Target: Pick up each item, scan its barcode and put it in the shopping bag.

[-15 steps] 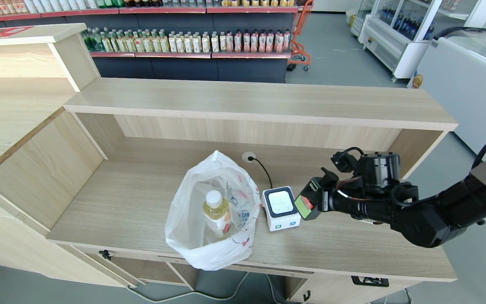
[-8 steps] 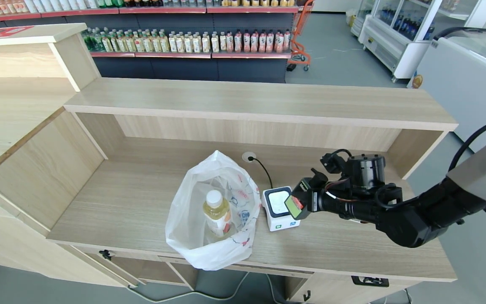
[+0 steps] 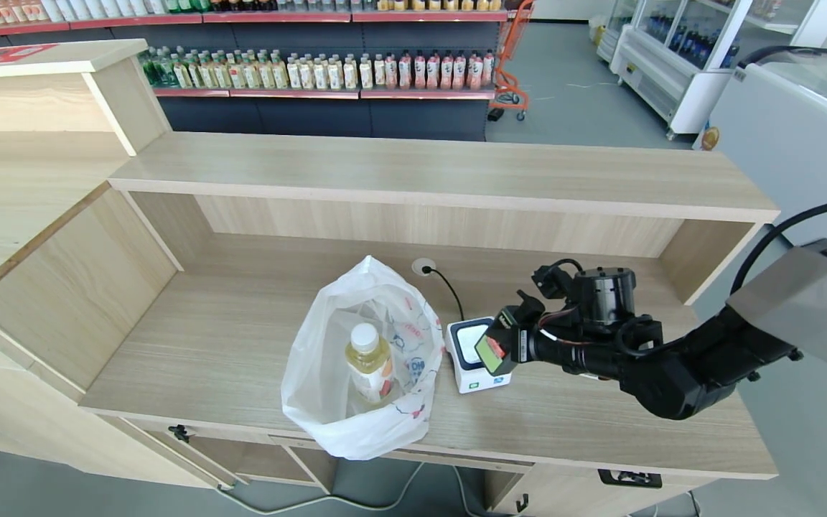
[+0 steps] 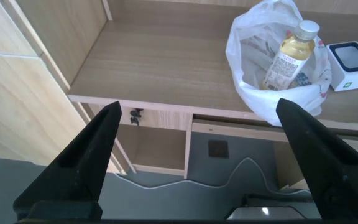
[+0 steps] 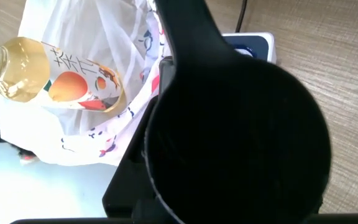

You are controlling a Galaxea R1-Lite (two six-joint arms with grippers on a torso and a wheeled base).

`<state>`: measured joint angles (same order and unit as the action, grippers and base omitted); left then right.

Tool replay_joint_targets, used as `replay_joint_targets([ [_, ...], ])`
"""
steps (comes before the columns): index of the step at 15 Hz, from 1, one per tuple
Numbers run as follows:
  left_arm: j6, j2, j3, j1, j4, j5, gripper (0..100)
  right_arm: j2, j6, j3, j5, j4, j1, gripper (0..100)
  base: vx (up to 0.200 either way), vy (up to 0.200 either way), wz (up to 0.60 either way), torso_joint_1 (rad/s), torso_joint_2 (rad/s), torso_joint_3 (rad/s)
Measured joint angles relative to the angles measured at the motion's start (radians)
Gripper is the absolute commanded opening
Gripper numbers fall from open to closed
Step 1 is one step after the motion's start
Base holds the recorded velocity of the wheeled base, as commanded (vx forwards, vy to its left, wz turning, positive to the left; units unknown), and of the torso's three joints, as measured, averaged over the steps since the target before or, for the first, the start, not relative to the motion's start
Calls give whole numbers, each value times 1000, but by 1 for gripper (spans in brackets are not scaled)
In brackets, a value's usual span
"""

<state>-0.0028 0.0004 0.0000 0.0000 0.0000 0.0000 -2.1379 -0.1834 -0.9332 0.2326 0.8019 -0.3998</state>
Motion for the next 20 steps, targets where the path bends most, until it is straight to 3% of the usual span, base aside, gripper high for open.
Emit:
replay_joint_targets([
  [10,0,0,0,0,0,0,100,-117,-14,-151,0,-2,-13,0,0,0,0,0,0,0],
  [20,0,0,0,0,0,0,100,-178,-53,-211,3,1,-11,0,0,0,0,0,0,0],
])
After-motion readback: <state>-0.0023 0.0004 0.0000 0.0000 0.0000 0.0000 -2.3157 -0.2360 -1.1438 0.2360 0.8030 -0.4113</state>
